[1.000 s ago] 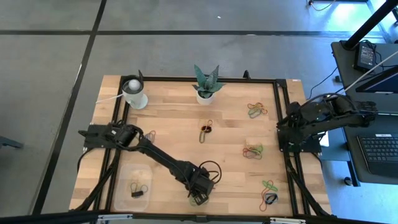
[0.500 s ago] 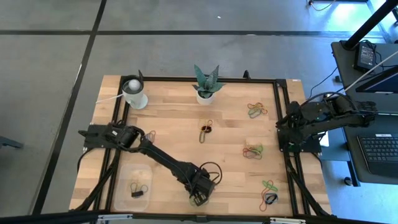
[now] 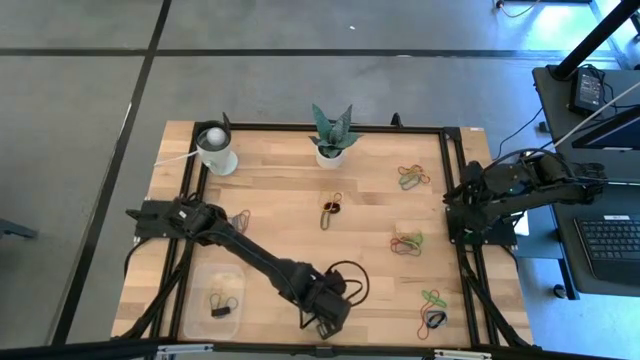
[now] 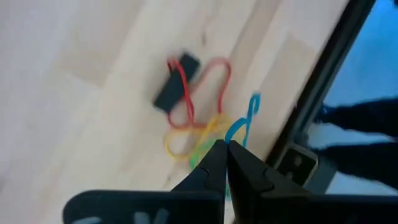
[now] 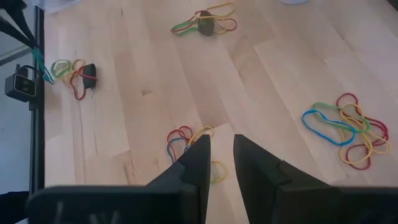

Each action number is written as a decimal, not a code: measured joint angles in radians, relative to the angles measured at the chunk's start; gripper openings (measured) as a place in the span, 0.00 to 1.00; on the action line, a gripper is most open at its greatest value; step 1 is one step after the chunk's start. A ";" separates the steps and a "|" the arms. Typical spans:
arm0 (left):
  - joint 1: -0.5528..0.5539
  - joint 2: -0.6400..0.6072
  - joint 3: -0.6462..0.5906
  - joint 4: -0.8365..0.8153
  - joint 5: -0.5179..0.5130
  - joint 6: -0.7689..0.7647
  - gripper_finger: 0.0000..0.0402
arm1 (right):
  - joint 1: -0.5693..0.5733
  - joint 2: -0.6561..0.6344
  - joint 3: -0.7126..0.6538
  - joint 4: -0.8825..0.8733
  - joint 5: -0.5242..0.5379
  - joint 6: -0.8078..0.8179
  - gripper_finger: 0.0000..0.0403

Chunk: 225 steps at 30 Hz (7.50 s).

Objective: Pick and place rubber bands into bin
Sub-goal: Put the blue rubber band into the transparent bin, then put the green rubber band into the transparent bin

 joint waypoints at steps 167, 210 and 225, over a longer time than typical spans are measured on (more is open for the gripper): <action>0.346 -0.485 -0.761 0.506 -0.009 1.026 0.01 | 0.635 0.889 0.000 0.208 -0.282 1.033 0.10; 0.343 -0.486 -0.761 0.562 -0.007 0.981 0.01 | 0.672 1.299 0.009 0.454 -0.297 0.896 0.21; 0.343 -0.485 -0.761 0.669 -0.043 0.981 0.01 | 0.674 1.072 -0.005 0.305 -0.124 1.006 0.02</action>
